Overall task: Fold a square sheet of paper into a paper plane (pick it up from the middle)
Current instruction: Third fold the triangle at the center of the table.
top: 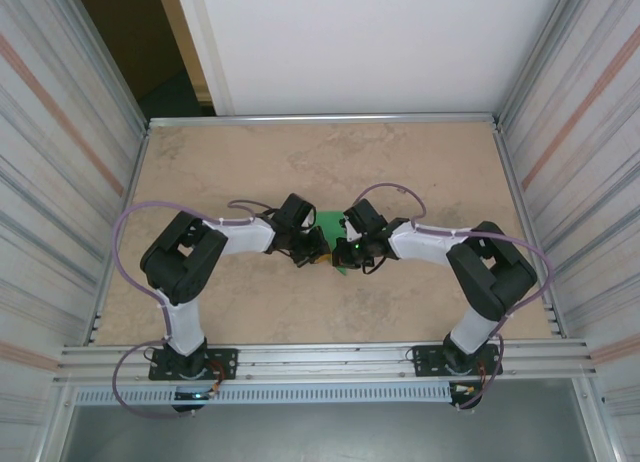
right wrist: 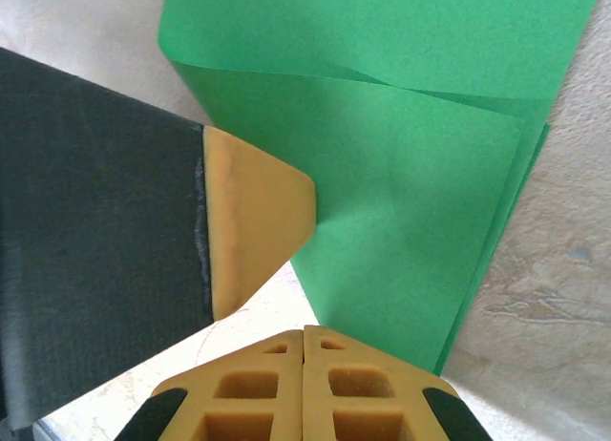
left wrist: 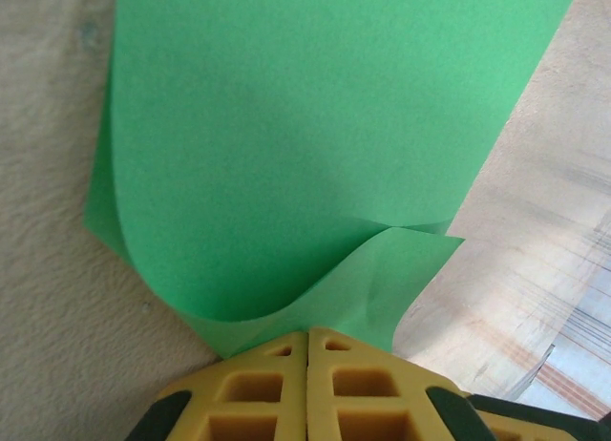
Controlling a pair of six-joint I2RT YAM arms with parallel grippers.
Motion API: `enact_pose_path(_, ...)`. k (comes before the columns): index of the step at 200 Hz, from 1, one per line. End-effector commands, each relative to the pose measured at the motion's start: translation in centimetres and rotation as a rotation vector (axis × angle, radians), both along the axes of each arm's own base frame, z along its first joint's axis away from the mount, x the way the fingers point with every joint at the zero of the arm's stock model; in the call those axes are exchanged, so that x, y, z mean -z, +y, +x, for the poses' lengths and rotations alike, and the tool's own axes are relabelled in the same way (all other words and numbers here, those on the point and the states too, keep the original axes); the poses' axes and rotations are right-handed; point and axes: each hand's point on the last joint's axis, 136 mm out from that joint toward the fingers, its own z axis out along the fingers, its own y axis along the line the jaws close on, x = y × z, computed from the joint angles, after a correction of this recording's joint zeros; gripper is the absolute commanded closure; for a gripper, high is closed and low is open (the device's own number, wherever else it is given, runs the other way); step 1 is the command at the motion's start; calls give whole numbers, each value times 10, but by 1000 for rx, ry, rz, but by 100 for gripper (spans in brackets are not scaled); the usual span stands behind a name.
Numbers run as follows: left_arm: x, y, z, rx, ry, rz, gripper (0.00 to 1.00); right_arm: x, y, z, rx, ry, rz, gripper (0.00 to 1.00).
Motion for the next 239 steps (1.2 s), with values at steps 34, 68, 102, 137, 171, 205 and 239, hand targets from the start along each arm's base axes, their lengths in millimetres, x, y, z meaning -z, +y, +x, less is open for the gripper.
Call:
enact_pose_path(34,45,30,-23,-15,103,166,94,4,4,4,4,47,30,95)
enact_pose_path(68,47,32,-25,-11,112,179,94,16,-3,-4,-2,91,42,95)
enact_pose_path(102,52,37,-27,-13,124,192,94,22,-6,-16,-36,117,35,94)
enact_pose_path(137,53,40,-26,-17,125,196,94,26,-11,-27,-56,132,16,94)
enact_pose_path(171,56,44,-27,-19,132,206,94,32,-22,-38,-63,143,-38,94)
enact_pose_path(205,58,46,-27,-19,136,211,94,37,-40,-60,-71,160,-70,95)
enact_pose_path(239,57,45,-27,-12,134,202,94,23,-52,-75,-75,123,-46,95)
